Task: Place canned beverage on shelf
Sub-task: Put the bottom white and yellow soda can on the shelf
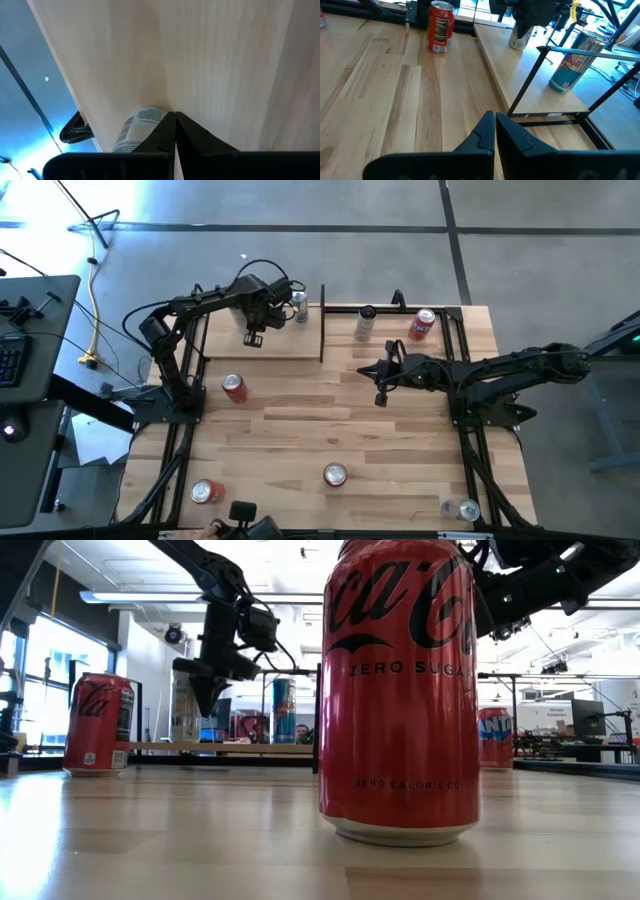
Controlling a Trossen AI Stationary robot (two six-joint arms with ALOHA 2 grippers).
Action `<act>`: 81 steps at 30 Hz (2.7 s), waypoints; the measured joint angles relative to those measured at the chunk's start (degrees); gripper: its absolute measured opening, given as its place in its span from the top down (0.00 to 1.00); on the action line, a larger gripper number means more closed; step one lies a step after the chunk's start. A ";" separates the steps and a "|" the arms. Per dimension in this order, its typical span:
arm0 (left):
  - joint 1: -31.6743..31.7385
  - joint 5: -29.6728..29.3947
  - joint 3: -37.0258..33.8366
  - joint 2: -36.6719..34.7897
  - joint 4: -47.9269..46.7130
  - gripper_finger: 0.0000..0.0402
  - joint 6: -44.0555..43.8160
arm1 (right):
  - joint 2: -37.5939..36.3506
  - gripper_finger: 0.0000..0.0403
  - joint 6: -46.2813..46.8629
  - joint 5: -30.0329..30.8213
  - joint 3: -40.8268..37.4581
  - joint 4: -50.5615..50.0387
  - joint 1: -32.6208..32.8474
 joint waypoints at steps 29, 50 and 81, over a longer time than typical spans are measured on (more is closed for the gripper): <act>-2.25 2.89 -0.04 1.65 0.33 1.00 -0.61 | 0.00 1.00 0.25 0.00 0.00 -0.60 -0.01; 2.67 0.54 -0.04 2.27 0.22 1.00 -2.42 | 0.00 1.00 0.24 0.00 0.00 -0.63 -0.01; 3.59 0.32 0.00 -5.10 -3.39 1.00 -4.70 | 0.00 1.00 0.24 0.00 0.00 -0.67 0.00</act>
